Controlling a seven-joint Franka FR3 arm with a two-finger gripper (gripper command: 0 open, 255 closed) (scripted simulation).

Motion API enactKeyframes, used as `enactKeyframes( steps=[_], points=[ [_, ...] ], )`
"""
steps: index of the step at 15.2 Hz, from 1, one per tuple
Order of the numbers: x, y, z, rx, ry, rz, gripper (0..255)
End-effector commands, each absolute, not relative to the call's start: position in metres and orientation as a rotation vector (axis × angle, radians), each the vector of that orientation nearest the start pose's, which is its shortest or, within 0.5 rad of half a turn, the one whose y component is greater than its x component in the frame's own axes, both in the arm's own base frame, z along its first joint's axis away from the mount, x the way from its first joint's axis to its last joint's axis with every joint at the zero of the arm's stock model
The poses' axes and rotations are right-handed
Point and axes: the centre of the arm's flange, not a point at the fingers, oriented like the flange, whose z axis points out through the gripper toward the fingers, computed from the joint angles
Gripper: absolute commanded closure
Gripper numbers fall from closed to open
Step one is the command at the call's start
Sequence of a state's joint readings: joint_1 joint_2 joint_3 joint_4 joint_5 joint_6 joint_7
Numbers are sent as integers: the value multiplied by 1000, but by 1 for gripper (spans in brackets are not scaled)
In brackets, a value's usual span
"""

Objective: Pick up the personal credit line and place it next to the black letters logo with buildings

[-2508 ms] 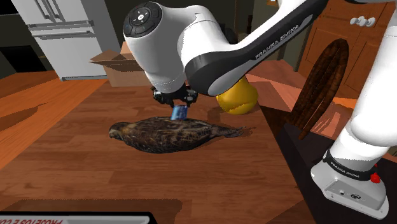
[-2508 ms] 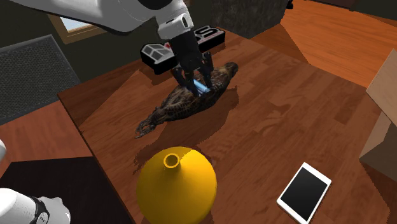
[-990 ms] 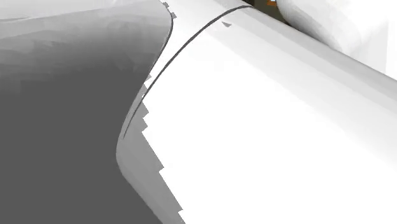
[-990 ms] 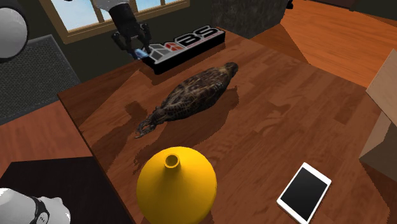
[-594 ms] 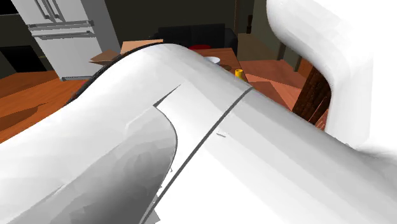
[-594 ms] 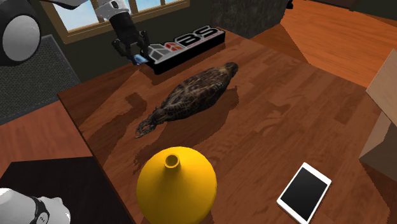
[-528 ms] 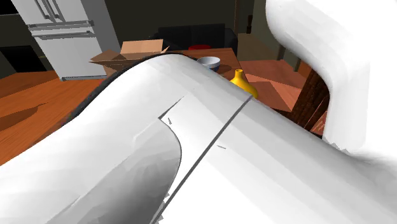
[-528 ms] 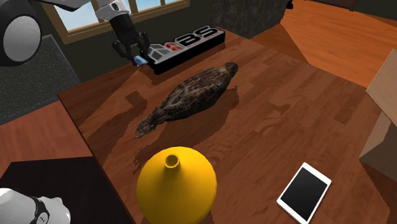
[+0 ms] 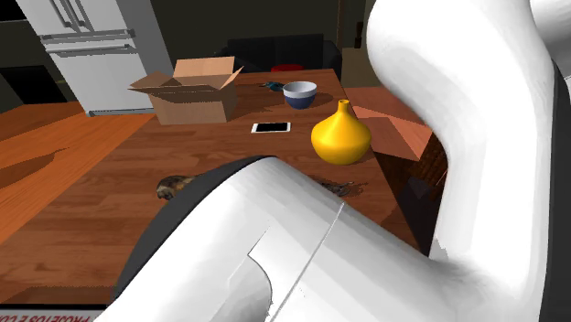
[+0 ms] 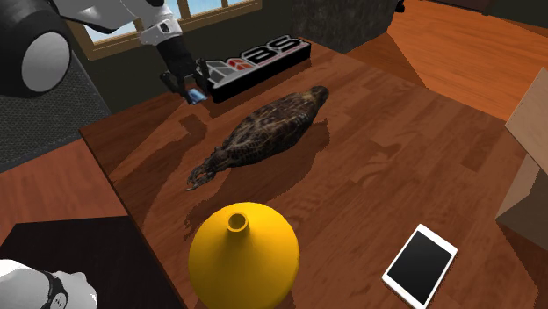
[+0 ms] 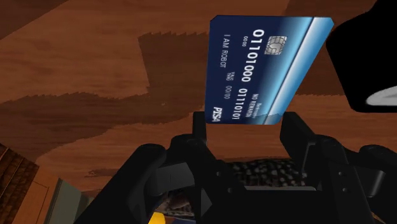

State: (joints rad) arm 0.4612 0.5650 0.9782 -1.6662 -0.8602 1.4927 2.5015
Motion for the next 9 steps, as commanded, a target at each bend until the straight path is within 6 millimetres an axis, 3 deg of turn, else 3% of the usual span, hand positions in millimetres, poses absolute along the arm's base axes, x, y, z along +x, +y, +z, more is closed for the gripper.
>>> enactKeyframes(
  steps=[1, 6, 9],
  points=[
    [239, 570, 358, -2961, 1396, -887, 255],
    [239, 570, 330, -2961, 1396, -887, 255],
    [239, 570, 330, -2961, 1396, -887, 255]
  ],
)
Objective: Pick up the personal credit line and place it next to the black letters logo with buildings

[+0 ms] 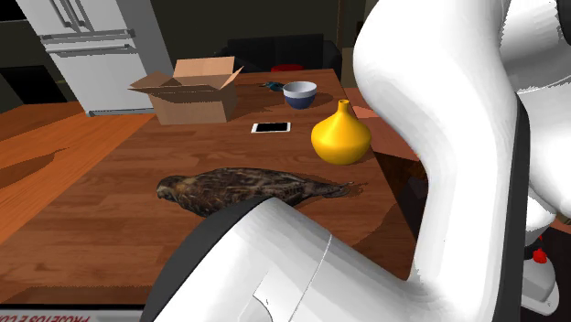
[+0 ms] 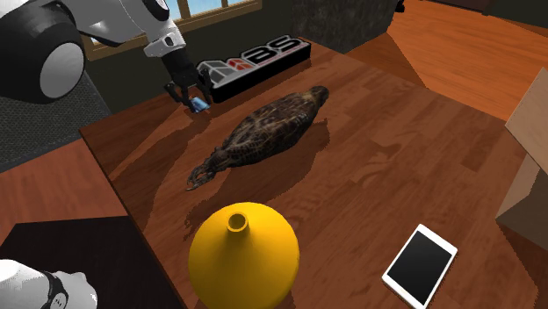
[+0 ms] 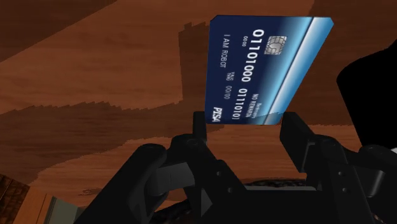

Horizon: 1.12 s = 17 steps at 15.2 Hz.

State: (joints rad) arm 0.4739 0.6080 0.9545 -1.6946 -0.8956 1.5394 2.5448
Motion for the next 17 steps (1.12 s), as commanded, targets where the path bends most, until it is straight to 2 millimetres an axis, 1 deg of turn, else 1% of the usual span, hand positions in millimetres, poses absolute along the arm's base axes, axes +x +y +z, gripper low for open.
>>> enactKeyframes(
  steps=[1, 5, 6, 11, 15, 17],
  points=[
    [239, 570, 330, -2961, 1396, -887, 255],
    [239, 570, 330, -2961, 1396, -887, 255],
    [240, 570, 329, -2961, 1396, -887, 0],
    [239, 570, 330, -2961, 1396, -887, 0],
    [222, 592, 372, -2961, 1396, -887, 0],
    [222, 592, 372, -2961, 1396, -887, 0]
  ],
)
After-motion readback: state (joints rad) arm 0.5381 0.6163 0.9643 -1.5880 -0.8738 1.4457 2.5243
